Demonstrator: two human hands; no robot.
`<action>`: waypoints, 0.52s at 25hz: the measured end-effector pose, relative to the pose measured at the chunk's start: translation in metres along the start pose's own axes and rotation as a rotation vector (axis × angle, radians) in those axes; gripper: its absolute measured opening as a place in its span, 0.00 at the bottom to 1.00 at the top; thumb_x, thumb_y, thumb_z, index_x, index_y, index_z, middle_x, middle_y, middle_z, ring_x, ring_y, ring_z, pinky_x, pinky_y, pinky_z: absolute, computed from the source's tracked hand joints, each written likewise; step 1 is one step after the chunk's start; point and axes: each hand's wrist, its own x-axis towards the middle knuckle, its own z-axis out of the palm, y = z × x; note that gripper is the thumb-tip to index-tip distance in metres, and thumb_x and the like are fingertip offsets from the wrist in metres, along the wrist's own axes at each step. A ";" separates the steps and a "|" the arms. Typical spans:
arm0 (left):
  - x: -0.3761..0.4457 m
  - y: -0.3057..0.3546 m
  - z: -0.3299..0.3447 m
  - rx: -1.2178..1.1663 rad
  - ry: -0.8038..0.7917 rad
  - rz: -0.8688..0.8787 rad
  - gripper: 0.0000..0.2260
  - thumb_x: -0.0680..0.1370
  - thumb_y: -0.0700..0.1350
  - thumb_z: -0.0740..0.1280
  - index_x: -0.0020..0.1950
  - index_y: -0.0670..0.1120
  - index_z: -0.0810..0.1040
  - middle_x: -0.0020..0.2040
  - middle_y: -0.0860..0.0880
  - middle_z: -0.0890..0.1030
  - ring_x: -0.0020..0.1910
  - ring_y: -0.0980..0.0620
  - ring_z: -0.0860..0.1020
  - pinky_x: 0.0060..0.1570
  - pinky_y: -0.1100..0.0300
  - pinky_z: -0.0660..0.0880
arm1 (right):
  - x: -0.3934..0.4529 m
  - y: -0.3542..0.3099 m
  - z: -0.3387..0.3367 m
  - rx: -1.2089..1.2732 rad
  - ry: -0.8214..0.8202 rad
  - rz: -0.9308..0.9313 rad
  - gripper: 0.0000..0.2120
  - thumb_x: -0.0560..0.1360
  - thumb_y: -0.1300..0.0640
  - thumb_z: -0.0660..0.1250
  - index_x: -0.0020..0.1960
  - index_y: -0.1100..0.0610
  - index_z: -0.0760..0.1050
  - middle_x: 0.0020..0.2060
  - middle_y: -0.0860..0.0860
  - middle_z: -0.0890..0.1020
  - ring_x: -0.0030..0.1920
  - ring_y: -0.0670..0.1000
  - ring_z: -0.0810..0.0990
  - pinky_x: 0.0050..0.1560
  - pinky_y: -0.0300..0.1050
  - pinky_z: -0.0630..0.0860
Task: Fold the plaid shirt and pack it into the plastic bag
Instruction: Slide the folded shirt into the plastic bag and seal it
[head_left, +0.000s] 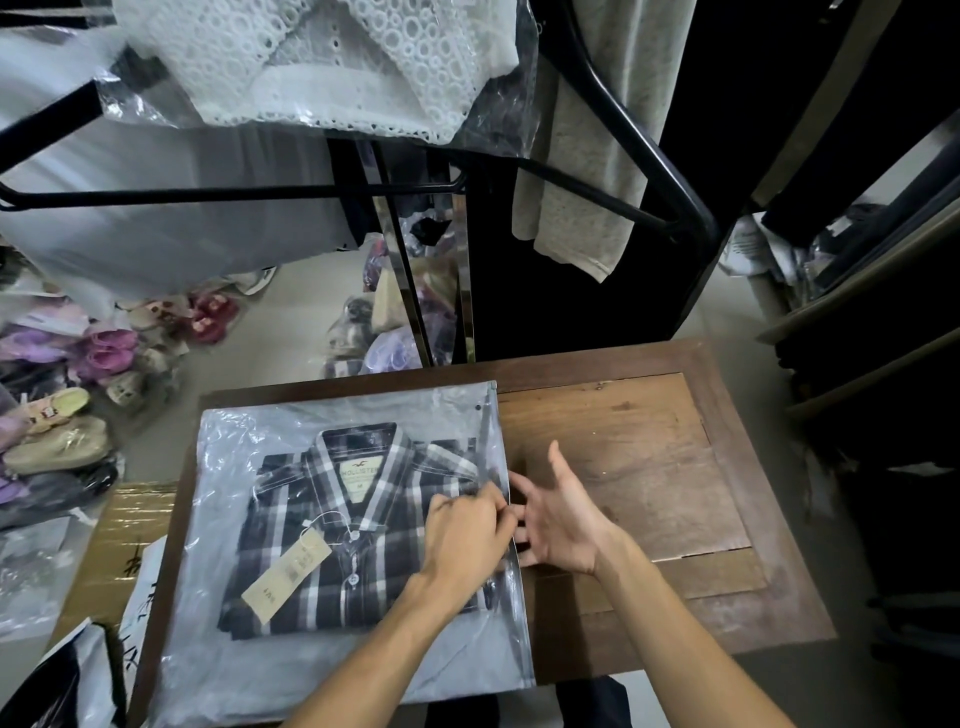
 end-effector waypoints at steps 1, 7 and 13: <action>0.000 -0.001 0.000 -0.015 -0.001 0.005 0.08 0.83 0.54 0.59 0.51 0.54 0.76 0.34 0.54 0.84 0.38 0.59 0.82 0.59 0.56 0.67 | 0.003 0.002 0.001 0.028 -0.007 0.005 0.48 0.70 0.18 0.38 0.79 0.44 0.62 0.58 0.58 0.85 0.54 0.58 0.85 0.66 0.69 0.71; 0.007 -0.018 0.002 -0.101 0.059 -0.021 0.09 0.81 0.55 0.60 0.52 0.56 0.79 0.41 0.58 0.84 0.42 0.61 0.81 0.60 0.55 0.74 | 0.016 -0.002 -0.006 -0.019 0.042 -0.023 0.42 0.73 0.20 0.48 0.73 0.47 0.72 0.60 0.60 0.82 0.59 0.61 0.79 0.69 0.67 0.68; 0.030 -0.066 0.022 0.165 0.223 -0.080 0.22 0.84 0.57 0.50 0.76 0.57 0.70 0.79 0.46 0.66 0.80 0.44 0.60 0.77 0.38 0.55 | 0.024 -0.023 0.016 -0.124 0.176 -0.180 0.29 0.78 0.34 0.63 0.69 0.53 0.75 0.59 0.58 0.81 0.55 0.57 0.81 0.62 0.61 0.77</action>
